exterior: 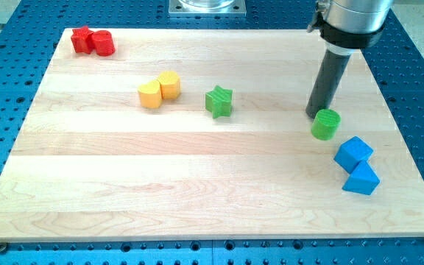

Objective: Push the green circle into the blue cube

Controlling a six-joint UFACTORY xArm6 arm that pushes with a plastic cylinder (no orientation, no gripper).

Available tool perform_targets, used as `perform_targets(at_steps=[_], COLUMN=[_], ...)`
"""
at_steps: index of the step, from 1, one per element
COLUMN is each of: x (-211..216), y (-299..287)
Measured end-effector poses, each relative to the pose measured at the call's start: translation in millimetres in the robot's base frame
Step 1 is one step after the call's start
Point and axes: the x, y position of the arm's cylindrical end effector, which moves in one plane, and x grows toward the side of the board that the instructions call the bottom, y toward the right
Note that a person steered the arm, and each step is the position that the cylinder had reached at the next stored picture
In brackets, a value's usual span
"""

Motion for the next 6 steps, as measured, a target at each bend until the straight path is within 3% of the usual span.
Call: perform_targets(at_steps=[1,2,3,6], x=[12,-18,2,35], y=[19,-16,-26,37])
